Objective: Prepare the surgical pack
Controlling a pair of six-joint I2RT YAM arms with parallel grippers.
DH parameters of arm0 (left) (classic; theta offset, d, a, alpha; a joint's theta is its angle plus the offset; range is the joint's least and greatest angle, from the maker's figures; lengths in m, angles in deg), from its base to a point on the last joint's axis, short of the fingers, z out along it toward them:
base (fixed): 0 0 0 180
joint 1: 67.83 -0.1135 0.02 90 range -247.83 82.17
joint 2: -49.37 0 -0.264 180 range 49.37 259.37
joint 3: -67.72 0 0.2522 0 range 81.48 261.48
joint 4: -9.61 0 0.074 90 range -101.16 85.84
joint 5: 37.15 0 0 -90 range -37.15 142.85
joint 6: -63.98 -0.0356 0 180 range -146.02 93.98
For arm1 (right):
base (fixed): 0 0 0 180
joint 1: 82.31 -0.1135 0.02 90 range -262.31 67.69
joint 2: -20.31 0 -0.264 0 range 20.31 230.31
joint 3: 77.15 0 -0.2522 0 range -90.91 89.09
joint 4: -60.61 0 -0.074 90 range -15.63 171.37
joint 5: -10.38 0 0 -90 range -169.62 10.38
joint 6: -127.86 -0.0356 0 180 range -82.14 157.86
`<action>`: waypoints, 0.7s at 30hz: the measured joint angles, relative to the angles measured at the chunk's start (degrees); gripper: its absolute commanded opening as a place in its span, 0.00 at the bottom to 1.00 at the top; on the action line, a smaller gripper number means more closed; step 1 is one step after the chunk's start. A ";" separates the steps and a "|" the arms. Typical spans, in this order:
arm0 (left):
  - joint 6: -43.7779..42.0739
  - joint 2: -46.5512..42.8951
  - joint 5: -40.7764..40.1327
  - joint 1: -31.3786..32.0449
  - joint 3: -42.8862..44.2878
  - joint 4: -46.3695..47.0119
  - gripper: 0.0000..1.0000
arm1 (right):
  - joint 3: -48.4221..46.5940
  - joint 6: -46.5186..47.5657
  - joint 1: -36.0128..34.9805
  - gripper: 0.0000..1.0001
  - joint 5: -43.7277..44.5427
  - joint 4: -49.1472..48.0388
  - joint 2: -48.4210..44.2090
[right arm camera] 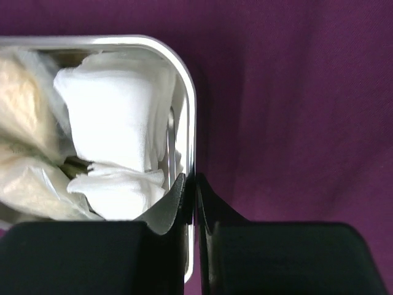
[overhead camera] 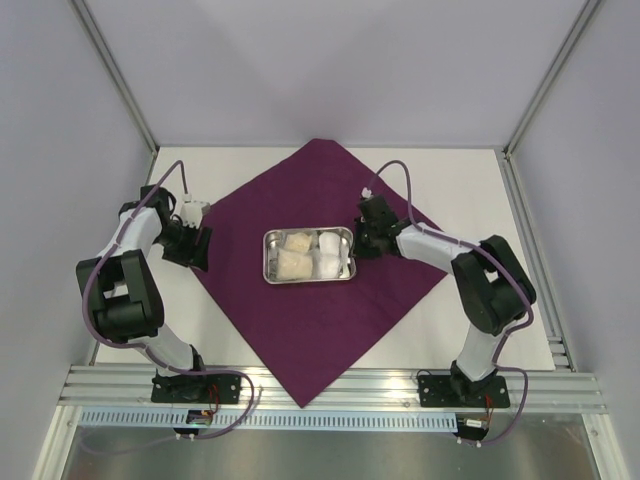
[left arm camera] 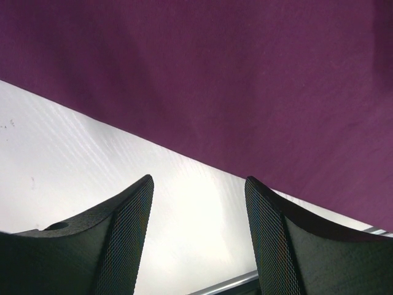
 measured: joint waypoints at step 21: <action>-0.02 -0.79 0.20 0.00 -0.98 -0.46 0.70 | 9.77 -11.06 -4.94 0.00 10.69 2.34 -9.68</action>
